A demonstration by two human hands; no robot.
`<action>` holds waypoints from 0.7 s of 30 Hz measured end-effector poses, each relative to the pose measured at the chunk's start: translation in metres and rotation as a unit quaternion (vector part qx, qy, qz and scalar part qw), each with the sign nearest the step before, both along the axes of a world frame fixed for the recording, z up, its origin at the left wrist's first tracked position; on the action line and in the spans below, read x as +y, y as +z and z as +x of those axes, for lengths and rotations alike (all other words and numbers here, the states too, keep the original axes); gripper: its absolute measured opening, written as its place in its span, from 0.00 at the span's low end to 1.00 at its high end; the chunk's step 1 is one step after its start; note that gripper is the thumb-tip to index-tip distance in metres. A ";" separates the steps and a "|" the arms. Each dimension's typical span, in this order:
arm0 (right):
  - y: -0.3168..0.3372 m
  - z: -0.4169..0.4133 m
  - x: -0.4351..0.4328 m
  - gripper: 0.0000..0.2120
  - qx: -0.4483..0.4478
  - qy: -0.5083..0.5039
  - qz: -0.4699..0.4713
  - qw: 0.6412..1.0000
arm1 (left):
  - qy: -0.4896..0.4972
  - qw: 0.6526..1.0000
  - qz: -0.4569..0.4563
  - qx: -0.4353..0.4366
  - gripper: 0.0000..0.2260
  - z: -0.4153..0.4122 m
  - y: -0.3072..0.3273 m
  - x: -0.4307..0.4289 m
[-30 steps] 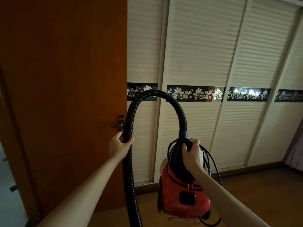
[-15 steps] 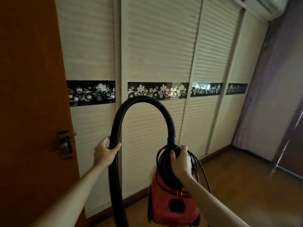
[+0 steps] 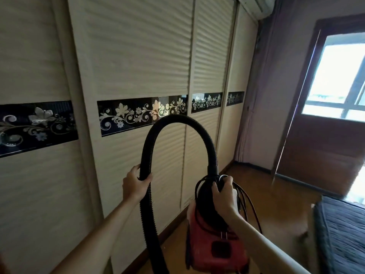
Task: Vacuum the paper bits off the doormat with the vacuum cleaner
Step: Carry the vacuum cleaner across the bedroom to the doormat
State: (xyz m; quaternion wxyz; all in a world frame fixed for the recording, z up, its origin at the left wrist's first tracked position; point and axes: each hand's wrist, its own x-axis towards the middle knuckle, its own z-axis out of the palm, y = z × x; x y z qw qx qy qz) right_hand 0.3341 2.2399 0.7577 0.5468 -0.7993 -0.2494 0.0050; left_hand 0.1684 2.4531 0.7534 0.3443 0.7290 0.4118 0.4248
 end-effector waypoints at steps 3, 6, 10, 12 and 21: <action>-0.002 0.025 0.014 0.08 0.003 -0.026 -0.001 1.000 | -0.029 1.000 -0.006 0.000 0.23 0.035 -0.006 0.024; -0.006 0.053 0.034 0.08 -0.003 -0.051 -0.006 0.999 | -0.046 0.999 -0.014 0.003 0.23 0.068 -0.014 0.049; -0.014 0.091 0.069 0.08 -0.008 -0.072 -0.001 0.997 | -0.067 0.998 -0.004 0.006 0.23 0.113 -0.023 0.089; -0.018 0.111 0.088 0.08 -0.001 -0.085 0.003 0.996 | -0.075 0.997 -0.006 0.007 0.23 0.136 -0.025 0.109; -0.011 0.188 0.159 0.10 0.011 -0.128 0.023 0.991 | -0.131 0.991 -0.011 -0.002 0.23 0.230 -0.011 0.188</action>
